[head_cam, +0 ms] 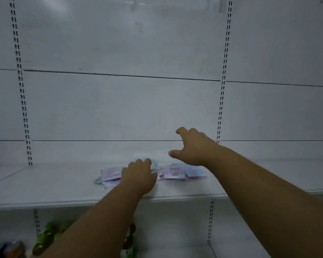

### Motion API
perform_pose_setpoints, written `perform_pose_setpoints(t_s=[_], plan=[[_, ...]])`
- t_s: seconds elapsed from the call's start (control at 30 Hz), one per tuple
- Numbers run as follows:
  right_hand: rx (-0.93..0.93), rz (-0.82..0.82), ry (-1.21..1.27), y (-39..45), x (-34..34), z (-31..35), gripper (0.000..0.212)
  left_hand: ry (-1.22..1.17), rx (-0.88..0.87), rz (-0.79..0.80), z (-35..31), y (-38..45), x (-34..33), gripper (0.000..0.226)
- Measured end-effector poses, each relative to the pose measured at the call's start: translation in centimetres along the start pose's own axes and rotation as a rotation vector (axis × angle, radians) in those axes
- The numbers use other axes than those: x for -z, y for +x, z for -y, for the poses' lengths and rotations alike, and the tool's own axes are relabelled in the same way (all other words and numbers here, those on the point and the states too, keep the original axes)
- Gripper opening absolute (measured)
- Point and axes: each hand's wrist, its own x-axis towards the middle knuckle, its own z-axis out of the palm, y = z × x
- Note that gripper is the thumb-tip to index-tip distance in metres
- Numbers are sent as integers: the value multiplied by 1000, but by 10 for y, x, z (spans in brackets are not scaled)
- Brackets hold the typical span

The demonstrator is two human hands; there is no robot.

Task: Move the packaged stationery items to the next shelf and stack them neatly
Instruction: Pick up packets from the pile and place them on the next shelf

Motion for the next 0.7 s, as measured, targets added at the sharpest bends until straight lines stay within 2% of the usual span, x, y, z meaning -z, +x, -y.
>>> perform_pose_setpoints(t_s=[0.1,0.2,0.27,0.37,0.53,0.7], plan=[[-25,14,3,31,-13,-5,79,80,109,26,8,38,-18,51],[-45,31,-9,56,-27,-12,77,94,232,49,11,72,-31,68],[-52,25,-5,68,-36,-18,75,143,256,88,13,86,-40,76],[-59,37,12,81,-50,-25,76,181,239,115,16,99,-50,72],[-57,61,55,97,-73,-33,77,-13,320,167,12,108,-46,64],[-83,134,76,111,-103,-41,76,-212,404,84,13,104,-40,67]])
